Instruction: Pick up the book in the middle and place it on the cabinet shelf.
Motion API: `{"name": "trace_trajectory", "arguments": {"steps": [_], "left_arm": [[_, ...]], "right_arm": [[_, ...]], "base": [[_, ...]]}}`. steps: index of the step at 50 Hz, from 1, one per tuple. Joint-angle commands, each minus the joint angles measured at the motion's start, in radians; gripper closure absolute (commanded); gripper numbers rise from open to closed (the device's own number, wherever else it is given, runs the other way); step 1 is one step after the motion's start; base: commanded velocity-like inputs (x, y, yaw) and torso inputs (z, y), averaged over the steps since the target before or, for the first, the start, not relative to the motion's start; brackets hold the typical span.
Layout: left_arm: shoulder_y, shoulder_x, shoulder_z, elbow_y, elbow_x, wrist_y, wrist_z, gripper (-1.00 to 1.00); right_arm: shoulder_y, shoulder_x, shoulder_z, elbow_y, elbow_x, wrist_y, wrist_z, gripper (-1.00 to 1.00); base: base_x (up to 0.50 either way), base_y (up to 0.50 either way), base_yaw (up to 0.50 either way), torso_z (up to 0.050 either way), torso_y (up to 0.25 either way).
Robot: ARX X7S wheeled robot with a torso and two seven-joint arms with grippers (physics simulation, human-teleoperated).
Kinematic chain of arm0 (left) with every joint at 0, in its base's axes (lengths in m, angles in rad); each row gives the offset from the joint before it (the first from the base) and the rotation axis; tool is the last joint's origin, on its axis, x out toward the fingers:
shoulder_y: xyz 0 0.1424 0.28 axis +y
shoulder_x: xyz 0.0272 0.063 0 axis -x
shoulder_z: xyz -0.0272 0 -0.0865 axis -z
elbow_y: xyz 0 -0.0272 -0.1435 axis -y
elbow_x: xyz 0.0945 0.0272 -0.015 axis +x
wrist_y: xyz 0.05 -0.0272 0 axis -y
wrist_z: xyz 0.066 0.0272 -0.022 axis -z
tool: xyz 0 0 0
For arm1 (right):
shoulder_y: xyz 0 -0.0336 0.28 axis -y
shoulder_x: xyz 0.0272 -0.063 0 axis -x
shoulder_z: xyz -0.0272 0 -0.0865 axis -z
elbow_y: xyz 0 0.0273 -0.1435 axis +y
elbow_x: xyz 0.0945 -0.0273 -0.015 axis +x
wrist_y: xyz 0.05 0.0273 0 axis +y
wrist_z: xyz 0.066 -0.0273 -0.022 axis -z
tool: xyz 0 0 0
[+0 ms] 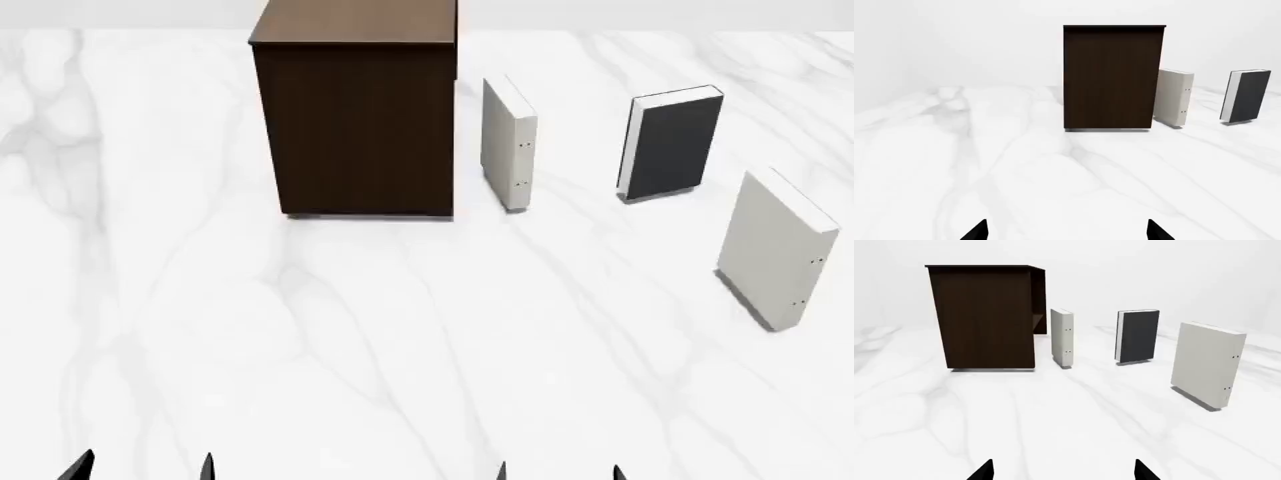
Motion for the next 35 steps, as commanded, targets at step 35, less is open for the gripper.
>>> {"name": "trace_trajectory", "arguments": {"steps": [35], "left_arm": [[0.027, -0.087, 0.098, 0.099, -0.095, -0.006, -0.071, -1.00]], "right_arm": [[-0.017, 0.082, -0.089, -0.058, 0.068, -0.002, 0.123, -1.00]], "base": [[0.00, 0.00, 0.00, 0.000, 0.000]]}}
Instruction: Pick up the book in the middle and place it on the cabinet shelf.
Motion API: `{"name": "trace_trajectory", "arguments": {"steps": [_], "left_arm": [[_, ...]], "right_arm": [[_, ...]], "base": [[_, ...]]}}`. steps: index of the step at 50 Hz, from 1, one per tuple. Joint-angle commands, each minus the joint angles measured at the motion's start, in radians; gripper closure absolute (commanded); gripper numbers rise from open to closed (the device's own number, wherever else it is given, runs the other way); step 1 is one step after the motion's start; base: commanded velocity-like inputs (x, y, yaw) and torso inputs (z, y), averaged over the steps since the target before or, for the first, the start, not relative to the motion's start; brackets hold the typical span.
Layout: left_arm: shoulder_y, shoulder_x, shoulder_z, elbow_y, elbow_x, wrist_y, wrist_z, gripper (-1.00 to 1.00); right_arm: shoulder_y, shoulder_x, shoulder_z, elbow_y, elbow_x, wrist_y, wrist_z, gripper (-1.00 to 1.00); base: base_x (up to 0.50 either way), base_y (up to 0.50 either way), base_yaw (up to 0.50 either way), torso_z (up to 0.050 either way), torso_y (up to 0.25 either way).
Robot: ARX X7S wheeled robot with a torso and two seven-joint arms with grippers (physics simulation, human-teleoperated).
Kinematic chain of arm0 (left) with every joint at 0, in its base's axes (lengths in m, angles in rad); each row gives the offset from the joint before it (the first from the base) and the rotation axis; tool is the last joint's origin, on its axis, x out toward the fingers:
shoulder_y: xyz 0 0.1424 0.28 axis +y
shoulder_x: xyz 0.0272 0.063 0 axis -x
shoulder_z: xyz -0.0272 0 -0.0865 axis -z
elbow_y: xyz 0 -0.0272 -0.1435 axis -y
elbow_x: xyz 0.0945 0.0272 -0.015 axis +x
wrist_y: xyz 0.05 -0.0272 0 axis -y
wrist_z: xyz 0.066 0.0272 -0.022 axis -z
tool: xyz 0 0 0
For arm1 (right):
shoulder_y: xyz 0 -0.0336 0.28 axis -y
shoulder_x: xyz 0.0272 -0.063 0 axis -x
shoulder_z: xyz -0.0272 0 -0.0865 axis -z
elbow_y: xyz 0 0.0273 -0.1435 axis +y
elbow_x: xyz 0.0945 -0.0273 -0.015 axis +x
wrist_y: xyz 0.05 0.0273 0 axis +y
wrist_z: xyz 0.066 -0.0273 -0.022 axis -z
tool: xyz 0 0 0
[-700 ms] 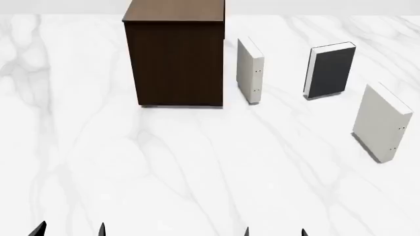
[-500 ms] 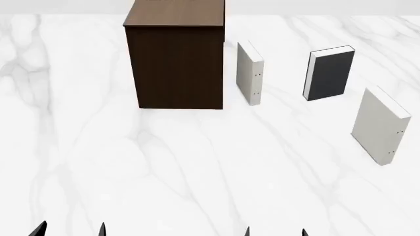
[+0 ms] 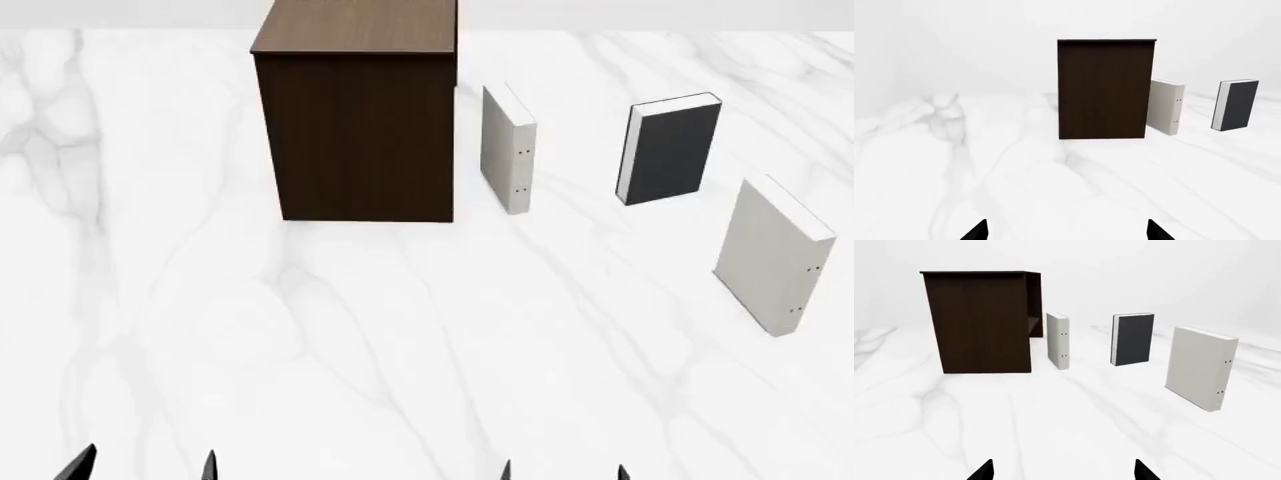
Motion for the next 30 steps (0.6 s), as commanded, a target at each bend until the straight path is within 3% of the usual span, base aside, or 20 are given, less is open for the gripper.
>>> {"name": "trace_trajectory", "arguments": {"steps": [1, 17, 30], "left_arm": [[0.034, -0.018, 0.017, 0.119, -0.034, -0.035, -0.013, -1.00], [0.079, -0.078, 0.049, 0.660, -0.004, -0.247, -0.069, -1.00], [0.048, -0.100, 0.081, 0.916, 0.037, -0.403, -0.097, -1.00]], "right_arm": [[-0.026, 0.019, -0.017, -0.068, -0.003, -0.007, 0.037, -1.00], [-0.059, 0.058, -0.037, -0.512, 0.009, 0.214, 0.079, -1.00], [-0.028, 0.085, -0.024, -0.774, 0.040, 0.377, 0.110, -1.00]], "base": [[0.00, 0.00, 0.00, 0.000, 0.000], [0.00, 0.00, 0.00, 0.000, 0.000], [0.00, 0.00, 0.00, 0.000, 0.000]]}}
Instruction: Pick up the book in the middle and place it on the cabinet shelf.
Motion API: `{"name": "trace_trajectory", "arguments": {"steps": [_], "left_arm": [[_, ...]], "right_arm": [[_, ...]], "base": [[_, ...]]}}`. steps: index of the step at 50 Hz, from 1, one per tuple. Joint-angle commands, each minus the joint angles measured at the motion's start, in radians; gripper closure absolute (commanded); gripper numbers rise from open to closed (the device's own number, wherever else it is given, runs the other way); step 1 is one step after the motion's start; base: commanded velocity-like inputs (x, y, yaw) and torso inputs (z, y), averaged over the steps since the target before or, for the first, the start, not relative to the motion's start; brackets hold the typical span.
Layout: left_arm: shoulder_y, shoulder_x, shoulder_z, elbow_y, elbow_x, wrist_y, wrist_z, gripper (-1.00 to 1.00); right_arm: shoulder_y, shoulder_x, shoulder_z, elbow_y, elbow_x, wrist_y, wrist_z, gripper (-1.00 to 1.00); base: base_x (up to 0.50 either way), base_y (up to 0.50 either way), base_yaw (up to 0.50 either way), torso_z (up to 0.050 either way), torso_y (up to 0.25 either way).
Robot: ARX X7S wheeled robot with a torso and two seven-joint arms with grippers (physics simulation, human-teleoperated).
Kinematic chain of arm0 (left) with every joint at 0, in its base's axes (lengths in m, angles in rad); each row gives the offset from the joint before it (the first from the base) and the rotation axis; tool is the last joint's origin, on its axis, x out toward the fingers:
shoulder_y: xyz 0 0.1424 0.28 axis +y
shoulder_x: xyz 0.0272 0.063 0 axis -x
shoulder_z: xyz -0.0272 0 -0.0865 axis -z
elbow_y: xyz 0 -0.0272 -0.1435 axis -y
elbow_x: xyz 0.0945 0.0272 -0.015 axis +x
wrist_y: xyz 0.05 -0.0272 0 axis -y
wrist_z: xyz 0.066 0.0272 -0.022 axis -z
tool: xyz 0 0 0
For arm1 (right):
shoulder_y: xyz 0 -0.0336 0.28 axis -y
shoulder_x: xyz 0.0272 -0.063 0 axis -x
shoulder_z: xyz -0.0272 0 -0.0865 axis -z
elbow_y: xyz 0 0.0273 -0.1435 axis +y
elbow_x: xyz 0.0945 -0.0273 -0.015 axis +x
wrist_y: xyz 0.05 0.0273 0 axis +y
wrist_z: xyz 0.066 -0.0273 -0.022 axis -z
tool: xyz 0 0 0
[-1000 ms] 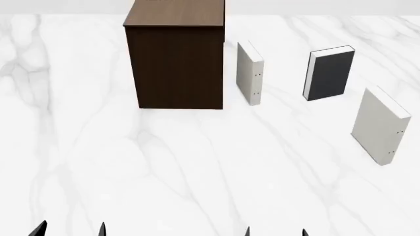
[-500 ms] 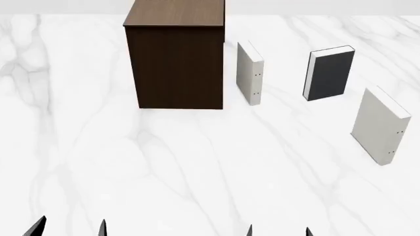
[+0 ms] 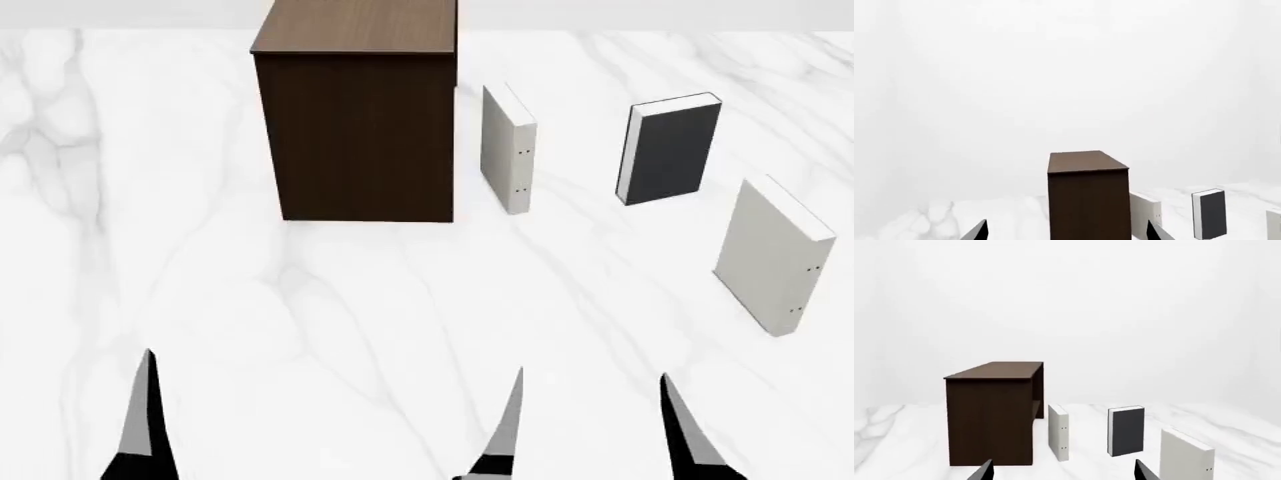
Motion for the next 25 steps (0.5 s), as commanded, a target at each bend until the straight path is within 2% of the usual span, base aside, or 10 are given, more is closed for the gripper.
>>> {"name": "trace_trajectory", "arguments": {"steps": [1, 16, 25], "left_arm": [[-0.018, -0.024, 0.024, 0.229, 0.027, -0.126, -0.025, -1.00], [-0.021, -0.045, 0.049, 0.247, 0.019, -0.125, -0.048, -1.00], [-0.024, -0.057, 0.054, 0.258, 0.010, -0.132, -0.062, -1.00]], "right_arm": [[0.018, 0.022, 0.001, -0.218, 0.021, 0.128, 0.026, -1.00], [0.036, 0.042, -0.042, -0.249, -0.010, 0.164, 0.050, -1.00], [0.034, 0.044, -0.036, -0.265, 0.002, 0.158, 0.062, -1.00]], "base": [[0.00, 0.00, 0.00, 0.000, 0.000], [0.00, 0.00, 0.00, 0.000, 0.000], [0.49, 0.00, 0.00, 0.000, 0.000]]}}
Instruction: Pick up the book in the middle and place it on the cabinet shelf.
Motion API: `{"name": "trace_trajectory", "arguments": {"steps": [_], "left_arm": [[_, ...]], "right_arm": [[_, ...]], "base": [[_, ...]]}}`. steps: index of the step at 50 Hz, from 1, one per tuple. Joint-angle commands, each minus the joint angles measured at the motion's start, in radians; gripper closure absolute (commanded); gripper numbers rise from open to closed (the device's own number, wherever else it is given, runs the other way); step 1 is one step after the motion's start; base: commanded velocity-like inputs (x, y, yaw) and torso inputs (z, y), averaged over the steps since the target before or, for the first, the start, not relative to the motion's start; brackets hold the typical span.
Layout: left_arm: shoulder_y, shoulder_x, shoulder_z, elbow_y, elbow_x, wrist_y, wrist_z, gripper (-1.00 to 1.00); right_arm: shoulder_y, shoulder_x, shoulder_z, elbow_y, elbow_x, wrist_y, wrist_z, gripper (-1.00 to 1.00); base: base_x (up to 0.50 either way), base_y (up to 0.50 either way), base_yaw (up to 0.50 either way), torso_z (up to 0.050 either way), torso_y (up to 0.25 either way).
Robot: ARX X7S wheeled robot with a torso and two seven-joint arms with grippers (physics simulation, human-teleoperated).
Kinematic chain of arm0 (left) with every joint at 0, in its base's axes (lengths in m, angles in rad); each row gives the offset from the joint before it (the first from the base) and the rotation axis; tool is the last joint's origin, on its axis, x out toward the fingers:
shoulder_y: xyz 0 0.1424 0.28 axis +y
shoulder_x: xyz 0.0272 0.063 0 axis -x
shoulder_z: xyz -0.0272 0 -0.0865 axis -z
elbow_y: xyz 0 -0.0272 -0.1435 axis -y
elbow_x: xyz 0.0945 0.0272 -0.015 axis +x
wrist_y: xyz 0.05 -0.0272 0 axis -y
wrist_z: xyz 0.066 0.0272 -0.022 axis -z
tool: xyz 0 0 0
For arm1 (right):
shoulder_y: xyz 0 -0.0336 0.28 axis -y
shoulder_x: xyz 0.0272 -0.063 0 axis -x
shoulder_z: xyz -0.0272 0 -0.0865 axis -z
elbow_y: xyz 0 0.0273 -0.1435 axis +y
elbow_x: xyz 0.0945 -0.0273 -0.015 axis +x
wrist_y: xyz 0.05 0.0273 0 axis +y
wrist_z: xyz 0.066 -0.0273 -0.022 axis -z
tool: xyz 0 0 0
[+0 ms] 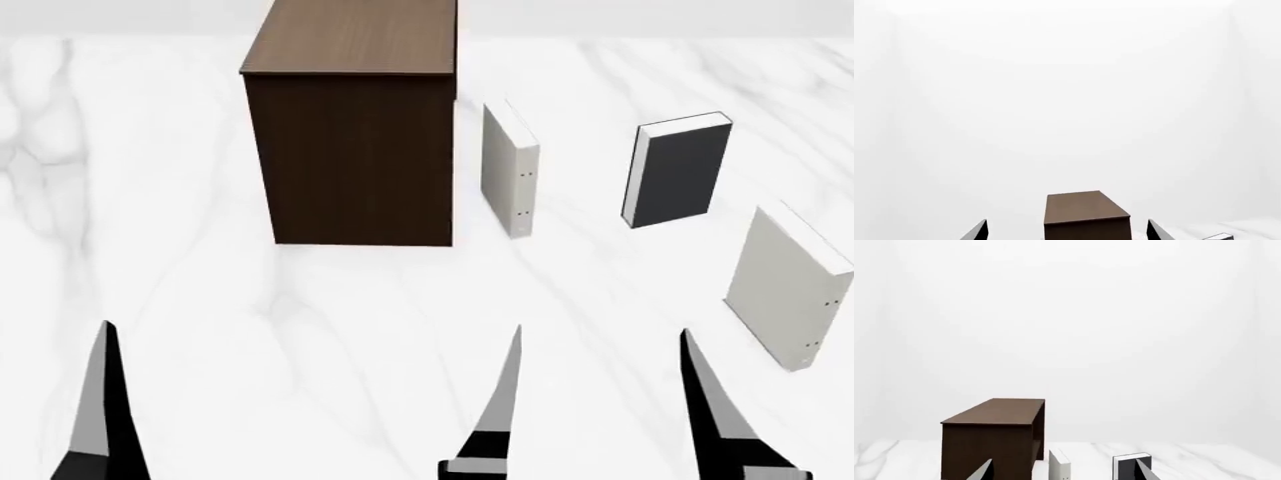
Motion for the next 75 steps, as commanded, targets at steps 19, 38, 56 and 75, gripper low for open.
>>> {"name": "trace_trajectory", "arguments": {"steps": [19, 38, 56, 75], "left_arm": [[-0.009, -0.033, 0.032, 0.047, -0.001, -0.024, -0.042, -1.00], [-0.019, -0.048, 0.041, 0.037, -0.012, -0.024, -0.064, -1.00], [-0.016, -0.065, 0.044, 0.040, -0.022, -0.018, -0.083, -1.00], [-0.018, -0.078, 0.057, 0.024, -0.025, -0.008, -0.101, -1.00]], "right_arm": [[0.004, 0.017, -0.011, -0.025, 0.018, 0.020, 0.035, -1.00], [0.013, 0.026, -0.015, -0.008, 0.028, 0.014, 0.052, -1.00], [0.016, 0.036, -0.022, -0.023, 0.031, 0.031, 0.074, -1.00], [0.009, 0.035, -0.003, 0.016, 0.073, 0.027, 0.084, -1.00]], "base": [[0.50, 0.00, 0.00, 0.000, 0.000], [0.50, 0.00, 0.00, 0.000, 0.001], [0.50, 0.00, 0.00, 0.000, 0.001], [0.21, 0.00, 0.00, 0.000, 0.001]]}}
